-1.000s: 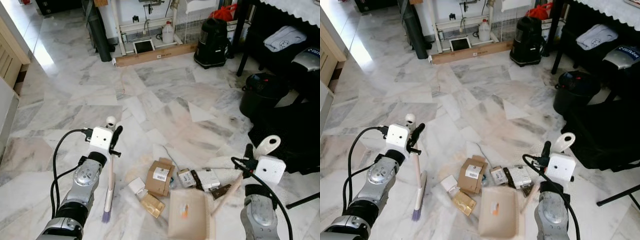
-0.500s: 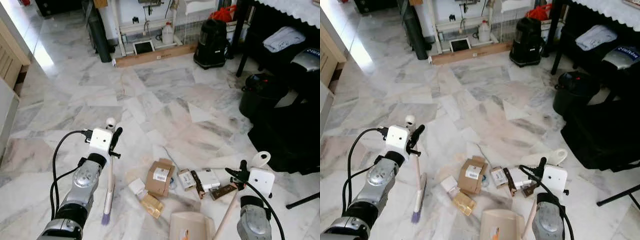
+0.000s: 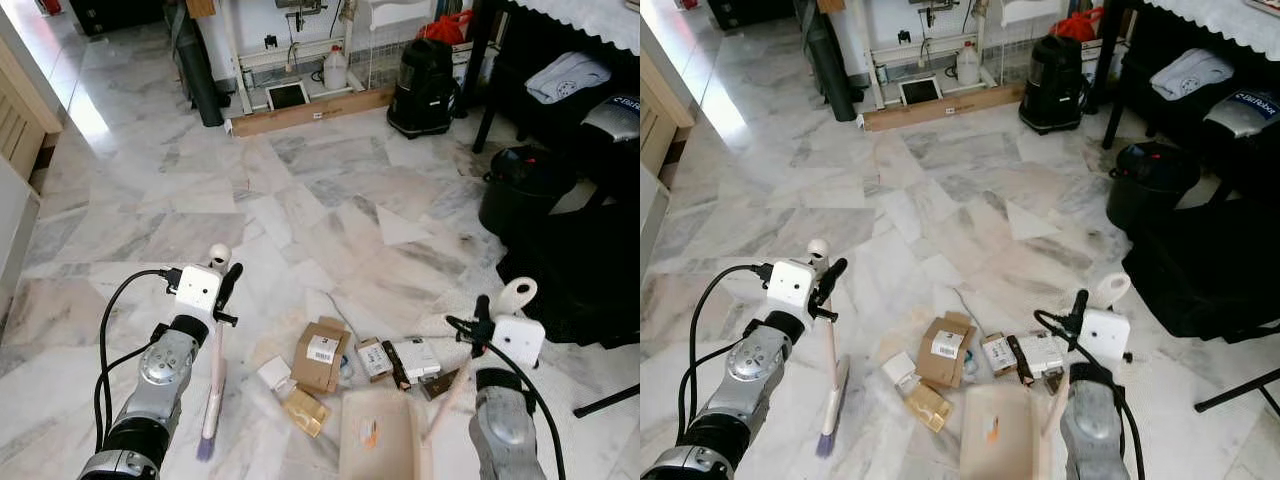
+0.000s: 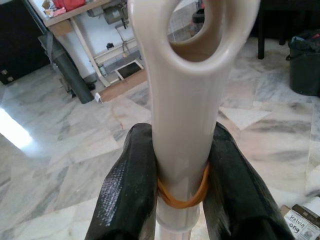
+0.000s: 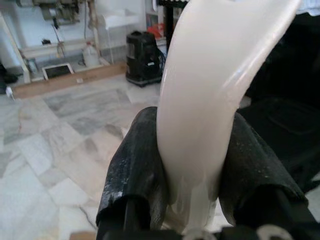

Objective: Sweep floor

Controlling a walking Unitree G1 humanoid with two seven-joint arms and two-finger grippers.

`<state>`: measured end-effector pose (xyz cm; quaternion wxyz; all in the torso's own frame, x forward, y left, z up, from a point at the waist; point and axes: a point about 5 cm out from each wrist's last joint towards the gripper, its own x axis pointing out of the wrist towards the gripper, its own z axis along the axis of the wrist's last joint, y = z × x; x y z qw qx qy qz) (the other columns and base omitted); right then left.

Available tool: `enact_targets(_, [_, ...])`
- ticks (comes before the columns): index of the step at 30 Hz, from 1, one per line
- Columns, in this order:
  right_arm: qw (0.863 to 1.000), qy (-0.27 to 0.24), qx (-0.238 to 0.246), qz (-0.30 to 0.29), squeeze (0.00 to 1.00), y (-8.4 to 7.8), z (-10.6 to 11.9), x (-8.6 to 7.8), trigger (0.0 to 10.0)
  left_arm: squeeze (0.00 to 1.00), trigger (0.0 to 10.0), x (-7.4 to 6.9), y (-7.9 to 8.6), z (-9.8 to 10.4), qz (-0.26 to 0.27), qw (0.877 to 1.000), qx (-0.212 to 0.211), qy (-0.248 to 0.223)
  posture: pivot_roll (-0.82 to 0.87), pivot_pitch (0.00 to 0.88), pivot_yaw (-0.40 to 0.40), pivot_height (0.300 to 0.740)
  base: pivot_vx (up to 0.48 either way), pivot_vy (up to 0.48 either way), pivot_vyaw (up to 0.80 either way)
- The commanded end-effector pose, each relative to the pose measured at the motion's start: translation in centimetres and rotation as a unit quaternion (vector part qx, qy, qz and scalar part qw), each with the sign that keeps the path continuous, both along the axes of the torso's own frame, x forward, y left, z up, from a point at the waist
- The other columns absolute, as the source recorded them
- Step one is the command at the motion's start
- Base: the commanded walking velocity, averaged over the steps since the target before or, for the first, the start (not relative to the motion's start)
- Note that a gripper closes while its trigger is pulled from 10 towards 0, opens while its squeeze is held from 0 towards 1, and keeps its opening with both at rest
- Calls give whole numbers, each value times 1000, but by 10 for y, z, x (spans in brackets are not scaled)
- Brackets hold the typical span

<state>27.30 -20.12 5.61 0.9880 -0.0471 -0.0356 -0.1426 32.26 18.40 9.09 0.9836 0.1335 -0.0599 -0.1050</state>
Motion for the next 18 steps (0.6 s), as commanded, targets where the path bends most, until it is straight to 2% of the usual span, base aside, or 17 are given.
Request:
enact_targets(1, [1000,13,2,6,0,4,-8,-2,10000,0,10000,1,7,8,6,1000,4,-17,79,95,109,740,0,0,0])
enact_targets(5, [999,52,7,11,0,9,-26,-8,10000,0,10000,0,8,7,5,1000,5,-15,86,98,111,740,0,0,0])
enact_targets(12, [998,55,9,13,0,13,-32,-13,10000,0,10000,-1,11,8,8,1000,8,-15,86,100,114,740,0,0,0])
enact_targets(18, [998,59,3,4,0,8,-36,-15,10000,0,10000,-2,7,7,2,1000,7,-14,92,101,118,740,0,0,0])
